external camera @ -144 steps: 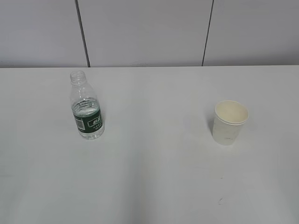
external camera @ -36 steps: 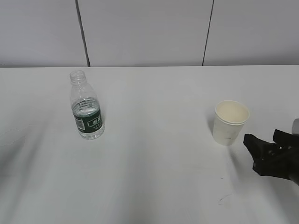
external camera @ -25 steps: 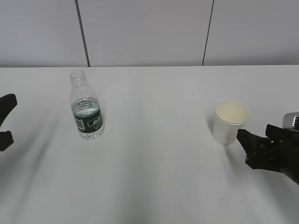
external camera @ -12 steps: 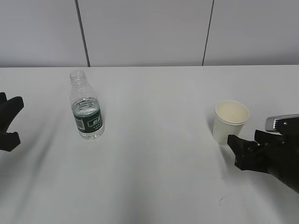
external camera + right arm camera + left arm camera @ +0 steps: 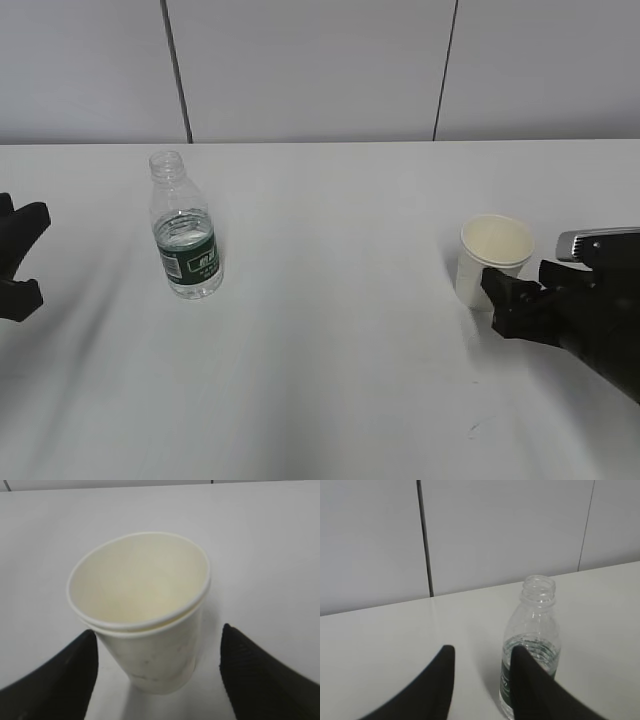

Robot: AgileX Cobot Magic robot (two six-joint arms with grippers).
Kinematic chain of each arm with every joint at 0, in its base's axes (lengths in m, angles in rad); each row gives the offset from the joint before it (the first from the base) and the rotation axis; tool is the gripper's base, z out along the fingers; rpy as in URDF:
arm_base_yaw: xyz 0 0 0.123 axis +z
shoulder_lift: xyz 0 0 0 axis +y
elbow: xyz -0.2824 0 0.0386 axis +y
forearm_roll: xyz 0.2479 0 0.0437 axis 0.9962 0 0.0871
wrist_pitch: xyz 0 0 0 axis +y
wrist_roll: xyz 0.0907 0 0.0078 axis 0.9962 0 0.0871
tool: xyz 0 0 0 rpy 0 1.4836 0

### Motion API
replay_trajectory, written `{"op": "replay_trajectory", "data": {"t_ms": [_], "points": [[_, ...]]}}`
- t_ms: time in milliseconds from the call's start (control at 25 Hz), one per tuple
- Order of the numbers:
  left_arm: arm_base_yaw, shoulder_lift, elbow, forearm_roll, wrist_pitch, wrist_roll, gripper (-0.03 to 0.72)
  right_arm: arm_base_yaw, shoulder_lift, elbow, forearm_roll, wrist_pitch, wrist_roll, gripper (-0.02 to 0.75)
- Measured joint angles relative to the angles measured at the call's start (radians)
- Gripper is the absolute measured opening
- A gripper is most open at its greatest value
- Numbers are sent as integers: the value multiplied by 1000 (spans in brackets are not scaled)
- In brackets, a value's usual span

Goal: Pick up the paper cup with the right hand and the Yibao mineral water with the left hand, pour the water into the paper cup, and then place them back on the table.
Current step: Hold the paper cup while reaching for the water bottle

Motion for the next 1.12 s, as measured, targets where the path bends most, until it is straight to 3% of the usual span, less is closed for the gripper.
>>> {"op": "replay_trajectory", "data": {"t_ms": [1120], "points": [[0,0,0,0,0,0,241,0,170,-199,-45,-2,12,627]]}}
